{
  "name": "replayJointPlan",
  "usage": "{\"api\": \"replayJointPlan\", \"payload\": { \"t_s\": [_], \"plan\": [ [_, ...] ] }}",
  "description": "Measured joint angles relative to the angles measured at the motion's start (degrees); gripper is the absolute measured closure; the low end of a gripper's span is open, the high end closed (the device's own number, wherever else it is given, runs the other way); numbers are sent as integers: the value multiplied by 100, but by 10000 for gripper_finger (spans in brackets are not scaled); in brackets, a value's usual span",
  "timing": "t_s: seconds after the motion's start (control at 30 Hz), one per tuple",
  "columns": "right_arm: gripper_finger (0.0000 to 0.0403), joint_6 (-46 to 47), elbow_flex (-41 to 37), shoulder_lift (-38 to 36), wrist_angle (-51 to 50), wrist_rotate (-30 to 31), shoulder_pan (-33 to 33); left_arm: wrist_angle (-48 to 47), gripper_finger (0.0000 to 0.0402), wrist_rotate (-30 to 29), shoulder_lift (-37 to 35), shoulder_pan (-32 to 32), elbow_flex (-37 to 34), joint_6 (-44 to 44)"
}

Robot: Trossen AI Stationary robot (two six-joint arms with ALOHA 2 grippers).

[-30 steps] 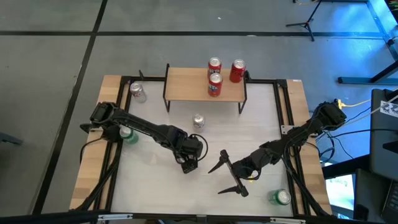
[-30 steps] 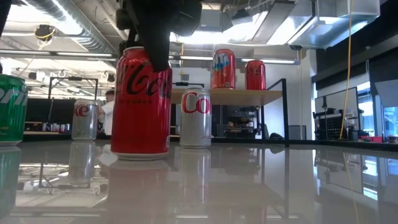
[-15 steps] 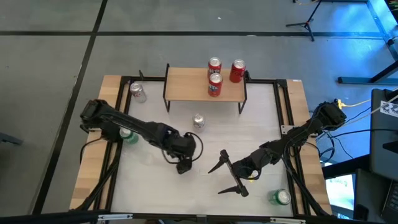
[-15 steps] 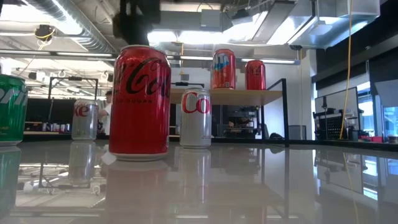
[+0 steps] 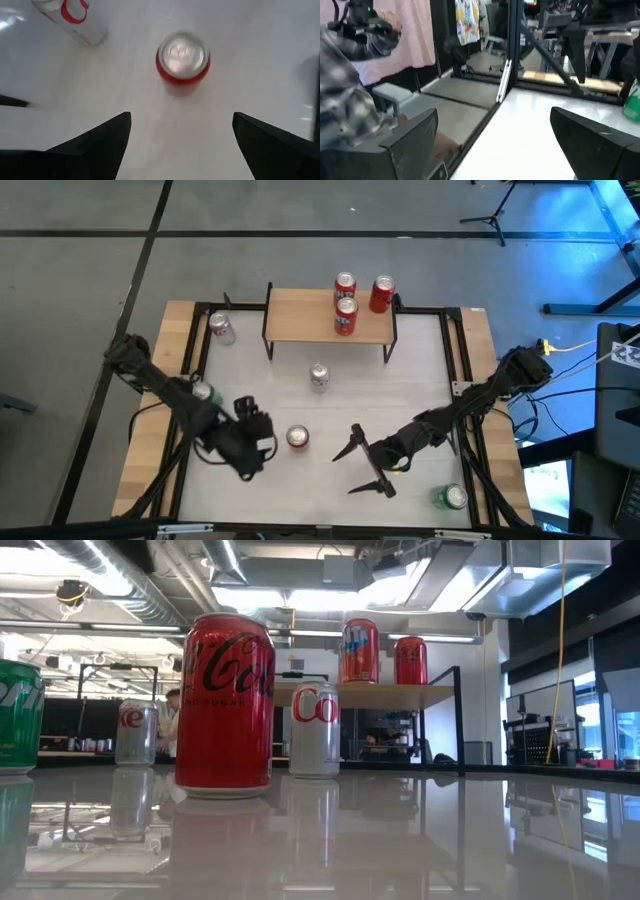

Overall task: Place canned beverage on shelf
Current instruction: Put the red soda can on the shelf and align with the other red soda can

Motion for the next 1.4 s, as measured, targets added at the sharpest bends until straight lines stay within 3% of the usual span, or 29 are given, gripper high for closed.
{"api": "replayJointPlan", "payload": {
  "t_s": [0.1, 0.33, 0.5, 0.63, 0.83, 1.0, 1.23, 1.4],
  "plan": [
    [20, 33, 0, 197, 297, 1, 0, 378, 64, -270, 0, -351, -586, -22],
    [19, 18, 206, 637, 489, 234, -8, 2335, 64, -656, 0, -700, -2239, 218],
    [19, 13, 505, 980, 18, 1340, -9, 3807, 64, -1238, 0, -700, -3220, 468],
    [20, 17, 710, 1223, -246, 2339, -48, 5078, 64, -1280, 2, -536, -3923, 777],
    [20, 375, 719, 1689, -347, 3395, -141, 5632, 64, -1319, 2, -144, -4365, 895],
    [20, 860, 719, 2069, -233, 3273, -418, 6336, 64, -1327, 2, 87, -4522, 1398],
    [20, 913, 854, 2397, -39, 2650, -535, 7940, 64, -489, 3, 92, -4700, 2664],
    [20, 862, 1242, 2633, -98, 3075, -532, 8227, 64, -360, 147, 92, -4702, 2683]
  ]
}}
